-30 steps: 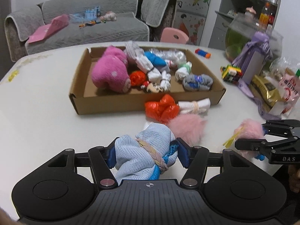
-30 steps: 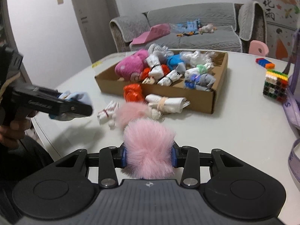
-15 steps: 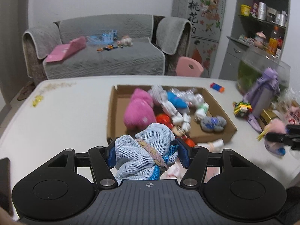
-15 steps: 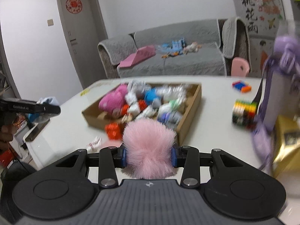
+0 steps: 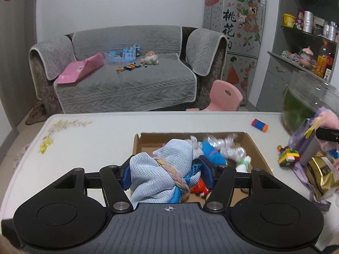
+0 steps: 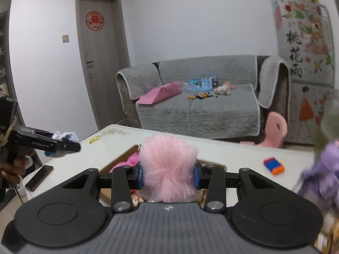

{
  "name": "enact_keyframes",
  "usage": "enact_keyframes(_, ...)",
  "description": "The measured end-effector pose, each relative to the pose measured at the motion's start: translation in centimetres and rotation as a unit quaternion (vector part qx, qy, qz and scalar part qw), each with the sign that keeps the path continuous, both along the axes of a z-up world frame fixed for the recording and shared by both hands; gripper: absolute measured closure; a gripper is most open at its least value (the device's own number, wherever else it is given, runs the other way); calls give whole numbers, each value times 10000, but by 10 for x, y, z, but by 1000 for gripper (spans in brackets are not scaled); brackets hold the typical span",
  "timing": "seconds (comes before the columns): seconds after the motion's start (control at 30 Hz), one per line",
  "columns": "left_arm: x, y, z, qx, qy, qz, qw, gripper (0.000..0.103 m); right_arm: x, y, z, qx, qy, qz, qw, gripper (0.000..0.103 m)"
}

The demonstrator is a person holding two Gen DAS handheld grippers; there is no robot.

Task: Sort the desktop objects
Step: 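Carry both items over the cardboard tray and open both grippers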

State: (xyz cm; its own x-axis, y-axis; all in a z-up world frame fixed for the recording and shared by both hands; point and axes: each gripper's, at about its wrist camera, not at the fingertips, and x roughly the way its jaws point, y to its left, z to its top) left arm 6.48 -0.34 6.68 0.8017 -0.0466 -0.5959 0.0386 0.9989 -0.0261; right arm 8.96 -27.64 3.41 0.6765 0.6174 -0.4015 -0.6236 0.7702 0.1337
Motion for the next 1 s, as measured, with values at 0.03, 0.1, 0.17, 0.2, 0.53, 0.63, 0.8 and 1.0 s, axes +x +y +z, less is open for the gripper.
enact_keyframes(0.03,5,-1,0,53,-5,7,10000,36,4,4,1,-25,-9,44,10000,65)
enact_keyframes(0.1,17,-5,-1,157,23,37,9999,36,11,11,1,-81,-19,134,9999,66)
enact_keyframes(0.17,29,-7,-4,222,56,43,9997,36,20,21,0,-122,15,228,9997,66)
enact_keyframes(0.2,35,-8,-6,252,95,48,9996,36,21,23,0,-153,27,263,9995,66)
enact_keyframes(0.53,86,-11,-26,500,304,50,9983,37,46,41,-22,-509,386,449,9969,66)
enact_keyframes(0.63,105,-12,-37,544,410,88,9976,37,52,47,-32,-586,528,447,9959,66)
enact_keyframes(0.8,130,-10,-57,507,622,156,9967,37,61,58,-50,-744,747,488,9932,66)
enact_keyframes(1.0,148,-7,-80,491,846,192,9950,37,64,70,-68,-921,989,635,9888,66)
